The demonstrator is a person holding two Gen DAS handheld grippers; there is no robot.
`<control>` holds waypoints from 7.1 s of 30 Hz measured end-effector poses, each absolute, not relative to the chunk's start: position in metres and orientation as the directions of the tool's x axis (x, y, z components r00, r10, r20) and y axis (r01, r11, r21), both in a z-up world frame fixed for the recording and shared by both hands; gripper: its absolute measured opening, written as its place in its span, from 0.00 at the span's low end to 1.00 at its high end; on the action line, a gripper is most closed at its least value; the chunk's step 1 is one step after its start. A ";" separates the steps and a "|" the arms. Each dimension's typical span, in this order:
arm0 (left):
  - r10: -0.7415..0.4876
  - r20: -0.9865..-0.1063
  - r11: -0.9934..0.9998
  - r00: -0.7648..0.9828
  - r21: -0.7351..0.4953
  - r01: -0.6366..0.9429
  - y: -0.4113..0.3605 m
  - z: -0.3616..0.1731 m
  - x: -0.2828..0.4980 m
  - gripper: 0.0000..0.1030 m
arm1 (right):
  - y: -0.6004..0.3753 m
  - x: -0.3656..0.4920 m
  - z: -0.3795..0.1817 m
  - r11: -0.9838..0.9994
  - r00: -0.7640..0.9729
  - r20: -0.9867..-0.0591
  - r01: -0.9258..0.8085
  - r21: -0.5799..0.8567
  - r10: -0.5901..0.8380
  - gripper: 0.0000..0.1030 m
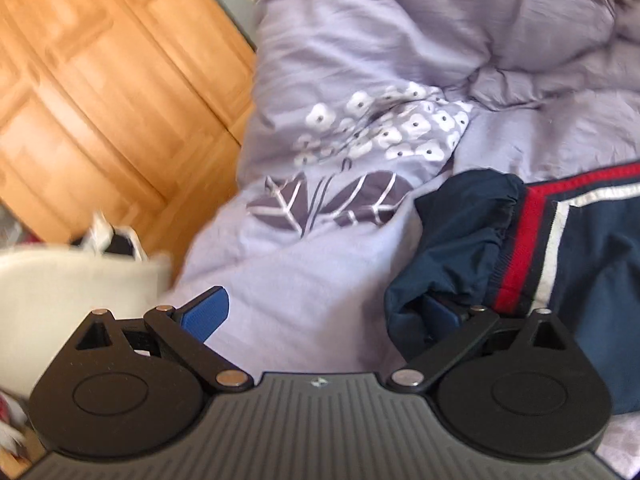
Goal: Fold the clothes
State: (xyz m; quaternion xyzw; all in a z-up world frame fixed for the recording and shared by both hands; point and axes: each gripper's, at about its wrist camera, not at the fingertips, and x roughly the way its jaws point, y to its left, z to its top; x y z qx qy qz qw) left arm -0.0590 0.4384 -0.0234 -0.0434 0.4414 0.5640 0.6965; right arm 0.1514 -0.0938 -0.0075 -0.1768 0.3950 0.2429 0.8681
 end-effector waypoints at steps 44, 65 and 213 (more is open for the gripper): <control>0.611 -0.766 0.614 0.201 0.298 -0.731 0.436 -0.041 0.014 0.80 | -0.084 0.144 -0.010 0.859 0.618 -0.757 -0.488 -0.156 0.213 1.00; 0.561 -0.795 0.591 0.231 0.190 -0.784 0.448 -0.049 -0.010 0.23 | -0.082 0.141 -0.013 0.867 0.632 -0.744 -0.475 -0.154 0.215 1.00; 0.149 -0.934 0.956 0.325 0.052 -0.289 0.066 -0.058 -0.017 1.00 | -0.143 0.091 -0.009 0.704 0.156 -0.962 -0.708 0.048 0.223 1.00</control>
